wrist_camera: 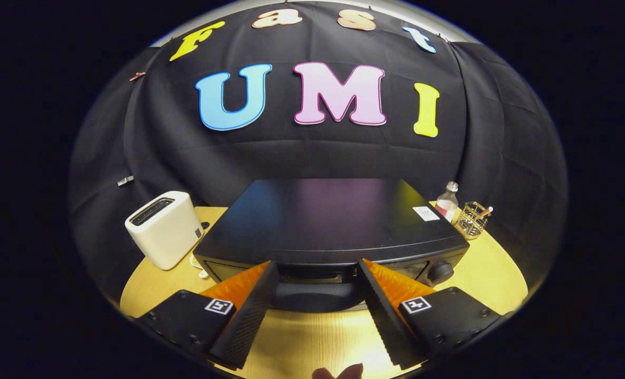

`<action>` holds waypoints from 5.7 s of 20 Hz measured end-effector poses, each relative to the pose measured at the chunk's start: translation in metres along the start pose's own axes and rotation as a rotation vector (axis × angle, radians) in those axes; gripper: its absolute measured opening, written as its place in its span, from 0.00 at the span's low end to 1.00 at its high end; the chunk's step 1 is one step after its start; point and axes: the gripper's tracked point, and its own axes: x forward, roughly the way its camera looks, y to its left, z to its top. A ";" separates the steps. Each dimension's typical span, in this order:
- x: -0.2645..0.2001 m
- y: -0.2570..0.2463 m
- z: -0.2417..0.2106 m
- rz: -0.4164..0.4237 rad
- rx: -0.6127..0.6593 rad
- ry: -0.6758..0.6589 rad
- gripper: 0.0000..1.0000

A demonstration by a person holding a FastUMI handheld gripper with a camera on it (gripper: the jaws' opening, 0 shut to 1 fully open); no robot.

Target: Open the toaster oven, put the food inside, and close the toaster oven door.

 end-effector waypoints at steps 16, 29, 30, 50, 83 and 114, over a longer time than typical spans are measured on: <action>-0.052 -0.002 -0.061 -0.003 0.025 0.060 0.99; -0.072 -0.004 -0.126 -0.010 -0.005 0.233 0.98; -0.076 -0.003 -0.136 -0.008 -0.007 0.254 0.98; -0.123 -0.079 -0.136 0.182 -0.023 0.403 0.98; -0.075 -0.371 -0.231 0.191 0.174 0.973 0.75; -0.098 -0.290 -0.198 0.349 0.720 0.877 0.05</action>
